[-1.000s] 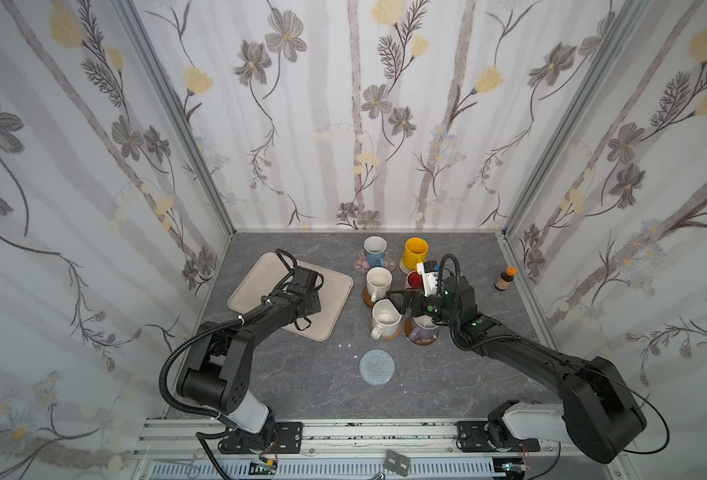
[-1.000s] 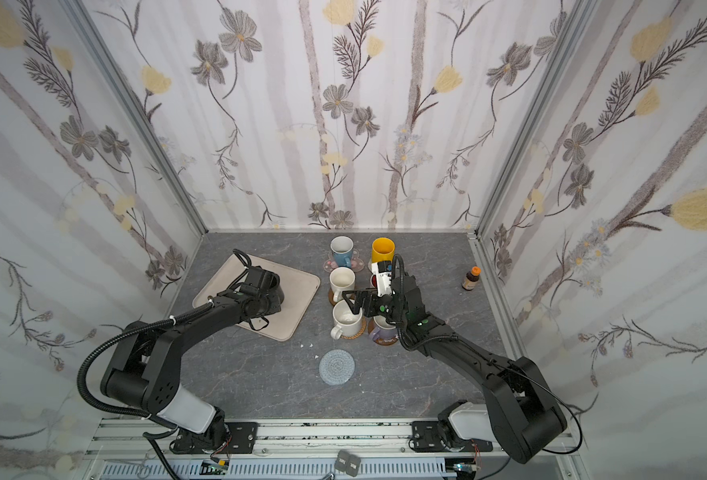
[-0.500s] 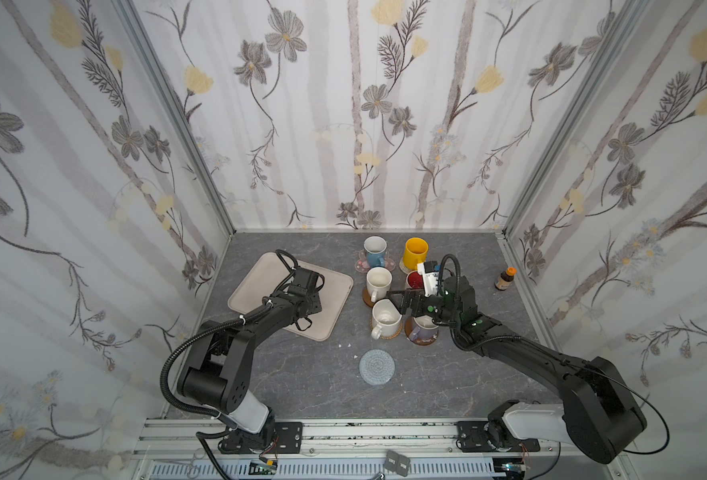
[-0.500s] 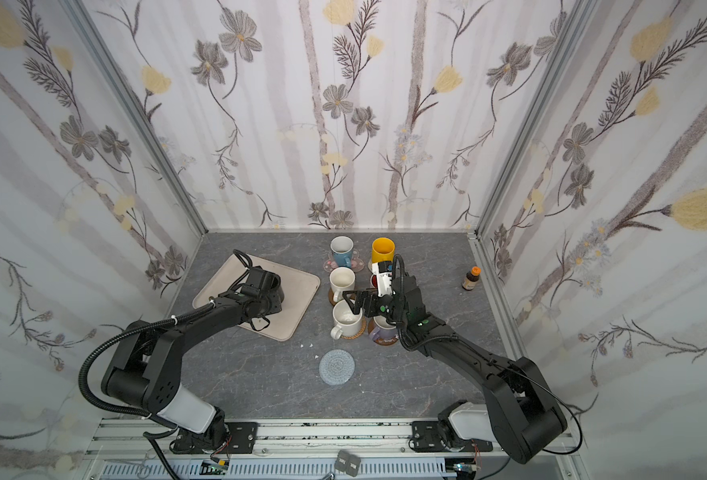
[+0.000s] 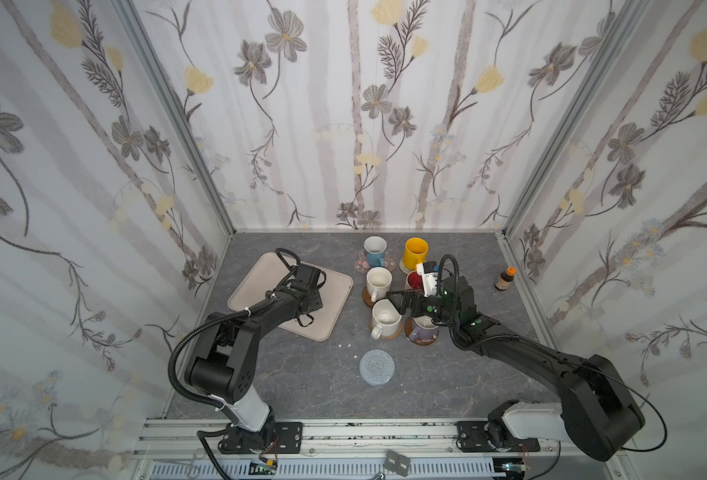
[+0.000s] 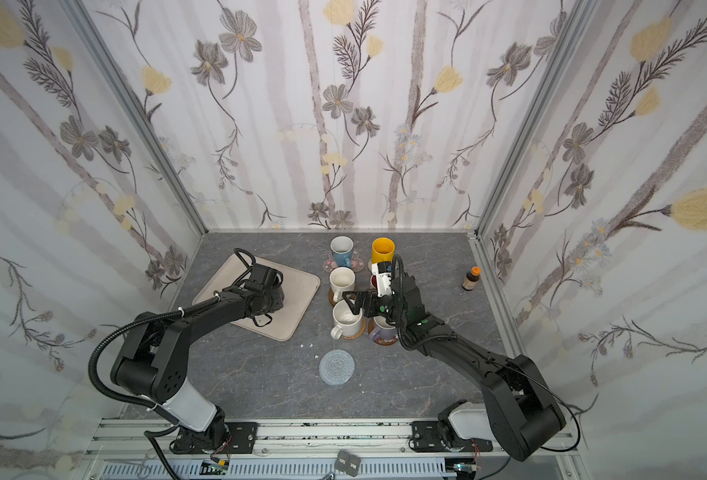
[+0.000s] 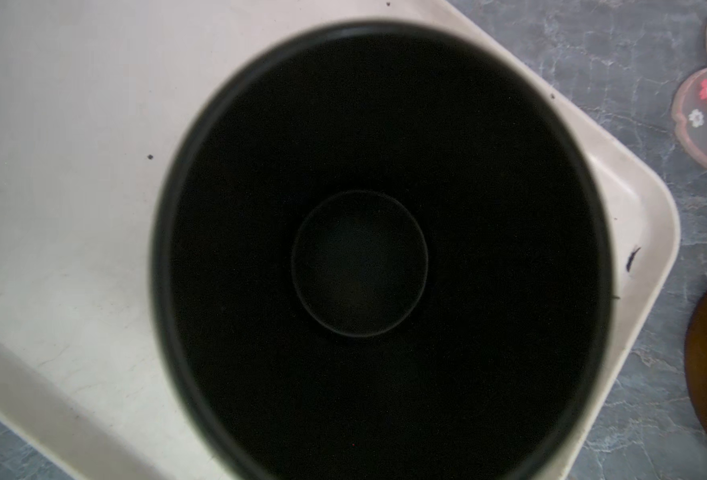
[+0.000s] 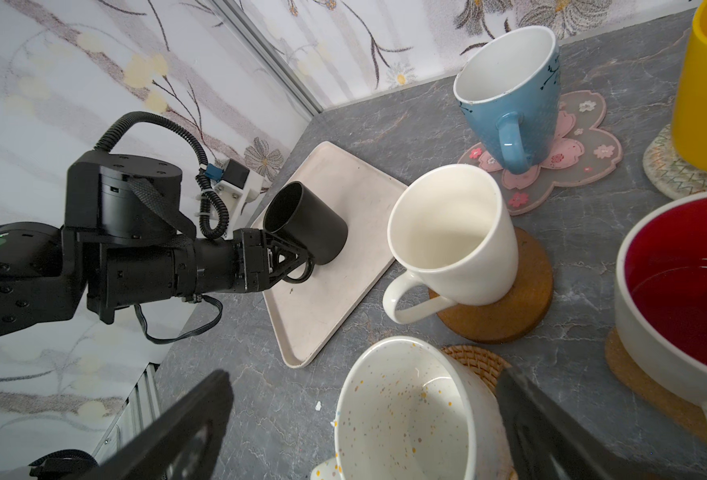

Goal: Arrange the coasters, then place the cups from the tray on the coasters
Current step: 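Lift the black mug off the tray with the left gripper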

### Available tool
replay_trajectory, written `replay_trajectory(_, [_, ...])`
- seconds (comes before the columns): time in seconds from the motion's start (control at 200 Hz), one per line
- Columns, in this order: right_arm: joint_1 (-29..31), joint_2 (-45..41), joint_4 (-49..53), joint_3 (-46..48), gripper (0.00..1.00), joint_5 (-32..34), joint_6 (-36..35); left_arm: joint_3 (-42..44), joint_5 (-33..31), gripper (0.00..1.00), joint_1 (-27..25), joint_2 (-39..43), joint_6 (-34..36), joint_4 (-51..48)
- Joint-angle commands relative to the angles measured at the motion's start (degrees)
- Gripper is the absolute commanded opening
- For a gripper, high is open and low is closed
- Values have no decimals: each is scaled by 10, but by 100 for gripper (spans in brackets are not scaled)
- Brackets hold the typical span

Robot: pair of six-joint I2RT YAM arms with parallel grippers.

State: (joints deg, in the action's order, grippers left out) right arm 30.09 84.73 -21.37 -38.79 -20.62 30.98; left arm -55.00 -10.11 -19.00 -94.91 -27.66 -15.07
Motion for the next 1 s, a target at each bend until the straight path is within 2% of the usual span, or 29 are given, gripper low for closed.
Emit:
replay_trajectory(0.0, [0, 2, -21, -3, 100, 1, -7, -11, -10, 26, 1, -10, -7, -6])
replay_trajectory(0.35, [0, 3, -16, -6, 100, 5, -11, -25, -6, 0, 12, -16, 36, -9])
replay_trajectory(0.61, [0, -4, -9, -9, 100, 9, -19, -27, 22, 0, 13, 31, 93, -12])
replay_trajectory(0.789, [-9, -10, 11, -23, 100, 15, -26, -45, 73, 0, 12, 86, 150, -12])
replay_trajectory(0.994, [-21, -33, 45, -39, 100, 16, -27, -63, 162, 0, 12, 151, 205, -25])
